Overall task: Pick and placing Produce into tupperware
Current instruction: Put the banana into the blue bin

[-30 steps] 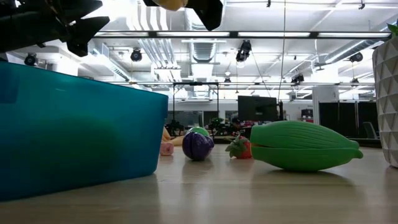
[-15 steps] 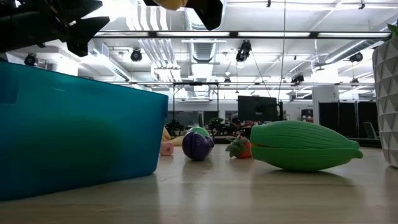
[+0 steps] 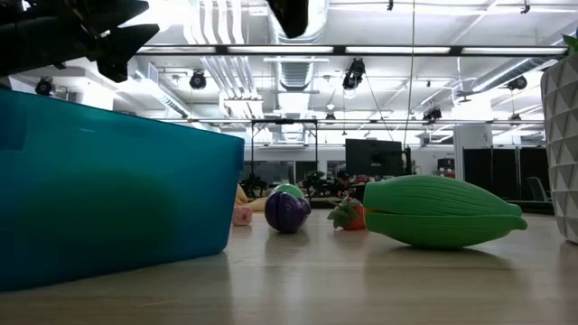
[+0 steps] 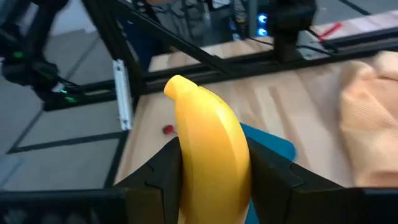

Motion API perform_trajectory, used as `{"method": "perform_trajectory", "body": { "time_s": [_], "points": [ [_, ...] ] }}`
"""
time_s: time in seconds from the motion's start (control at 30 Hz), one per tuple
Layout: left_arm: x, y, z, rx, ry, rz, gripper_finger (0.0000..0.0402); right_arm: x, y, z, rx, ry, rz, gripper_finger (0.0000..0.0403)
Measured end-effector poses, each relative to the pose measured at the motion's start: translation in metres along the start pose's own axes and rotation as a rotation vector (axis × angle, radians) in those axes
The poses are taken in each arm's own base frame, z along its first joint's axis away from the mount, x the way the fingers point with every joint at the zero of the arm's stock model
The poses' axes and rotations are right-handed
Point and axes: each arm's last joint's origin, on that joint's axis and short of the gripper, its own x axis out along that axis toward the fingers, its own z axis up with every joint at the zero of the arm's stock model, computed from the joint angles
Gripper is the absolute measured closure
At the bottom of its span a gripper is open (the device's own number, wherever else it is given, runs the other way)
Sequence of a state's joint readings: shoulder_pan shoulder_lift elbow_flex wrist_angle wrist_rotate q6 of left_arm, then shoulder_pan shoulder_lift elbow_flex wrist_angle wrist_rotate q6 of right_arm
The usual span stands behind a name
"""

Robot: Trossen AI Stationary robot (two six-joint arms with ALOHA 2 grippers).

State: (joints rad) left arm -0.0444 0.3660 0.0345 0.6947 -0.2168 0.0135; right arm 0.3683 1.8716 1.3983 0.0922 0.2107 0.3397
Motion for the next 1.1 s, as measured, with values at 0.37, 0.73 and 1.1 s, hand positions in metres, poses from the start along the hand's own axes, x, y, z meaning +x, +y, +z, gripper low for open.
{"method": "perform_trajectory", "body": {
  "time_s": [0.37,0.73,1.1],
  "points": [
    [0.000,0.000,0.000,0.001,0.002,0.000,0.0196,0.033,-0.005,-0.030,0.032,0.031,0.018,0.0266],
    [0.000,0.000,0.000,0.001,-0.001,0.001,0.0196,0.041,-0.014,-0.037,0.063,0.050,-0.005,0.0266],
    [0.000,0.000,0.000,0.002,-0.001,0.000,0.0196,0.061,-0.018,-0.051,0.108,0.102,-0.029,0.0266]
  ]
}}
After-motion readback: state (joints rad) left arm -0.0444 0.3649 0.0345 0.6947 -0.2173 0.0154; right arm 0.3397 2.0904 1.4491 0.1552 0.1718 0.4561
